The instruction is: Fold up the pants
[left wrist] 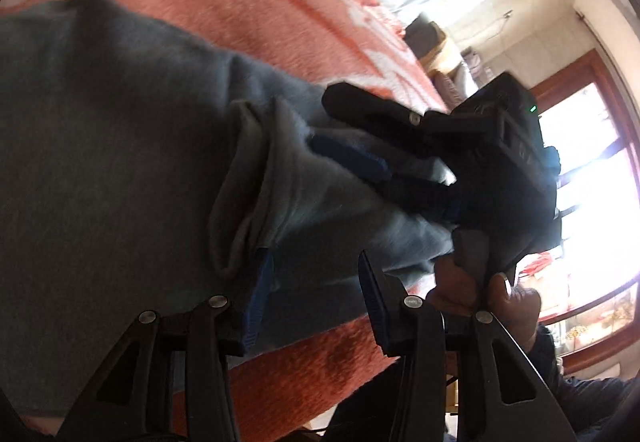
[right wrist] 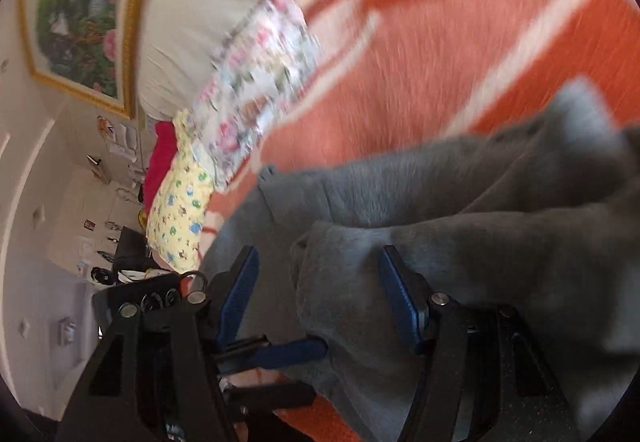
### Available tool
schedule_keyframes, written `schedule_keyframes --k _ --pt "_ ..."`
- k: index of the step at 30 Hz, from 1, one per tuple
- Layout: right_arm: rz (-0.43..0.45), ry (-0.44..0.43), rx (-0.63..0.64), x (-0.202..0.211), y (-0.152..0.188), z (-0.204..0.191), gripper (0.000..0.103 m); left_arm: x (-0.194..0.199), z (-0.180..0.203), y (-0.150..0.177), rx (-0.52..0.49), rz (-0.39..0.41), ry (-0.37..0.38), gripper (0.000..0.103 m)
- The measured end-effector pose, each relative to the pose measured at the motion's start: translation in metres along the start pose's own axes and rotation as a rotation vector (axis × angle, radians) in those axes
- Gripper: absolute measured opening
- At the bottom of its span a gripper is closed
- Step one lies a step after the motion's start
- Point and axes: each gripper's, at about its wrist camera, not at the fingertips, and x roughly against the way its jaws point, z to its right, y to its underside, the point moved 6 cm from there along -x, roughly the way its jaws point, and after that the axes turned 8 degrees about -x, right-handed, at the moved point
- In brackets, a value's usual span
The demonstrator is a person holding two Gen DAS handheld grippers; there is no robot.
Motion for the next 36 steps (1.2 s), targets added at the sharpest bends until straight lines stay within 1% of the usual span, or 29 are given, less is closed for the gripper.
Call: schedule_keyframes --k 2,4,6,10,15,20,23,29,30,31,32,36 --pt "-0.004 0.013 0.034 -0.006 0.003 -0.008 0.064 -0.001 -0.01 0.01 0.02 -0.013 -0.022 0.045" --pt "-0.016 0.001 0.046 -0.01 0.005 -0.013 0.064 -0.003 -0.019 0.018 0.062 -0.024 -0.005 0.045" --pt "-0.01 0.009 0.053 -0.008 0.005 -0.016 0.064 0.001 -0.023 0.023 0.082 -0.011 0.018 0.045" --pt "0.0 0.002 0.074 -0.003 0.006 -0.027 0.064 0.022 -0.024 0.027 0.086 0.029 0.005 0.045" --pt "-0.02 0.003 0.136 -0.01 0.008 -0.053 0.064 0.049 -0.03 0.035 0.105 0.077 -0.006 0.048" --pt "-0.053 0.015 0.182 -0.027 0.01 -0.073 0.064 0.084 -0.045 0.045 0.141 0.139 -0.014 0.049" --pt "-0.073 0.018 0.222 -0.038 0.013 -0.089 0.064 0.107 -0.057 0.054 0.173 0.18 -0.033 0.051" --pt "-0.126 0.014 0.328 -0.065 0.026 -0.126 0.064 0.157 -0.083 0.083 0.277 0.275 -0.081 0.052" --pt "-0.135 0.015 0.341 -0.07 0.029 -0.132 0.064 0.163 -0.087 0.082 0.289 0.286 -0.091 0.054" --pt "-0.144 0.015 0.353 -0.075 0.031 -0.137 0.064 0.173 -0.093 0.09 0.307 0.304 -0.104 0.059" --pt "-0.156 0.014 0.366 -0.082 0.034 -0.143 0.064 0.18 -0.097 0.094 0.321 0.318 -0.11 0.062" --pt "-0.191 0.013 0.403 -0.104 0.042 -0.161 0.064 0.208 -0.118 0.114 0.395 0.386 -0.119 0.062"
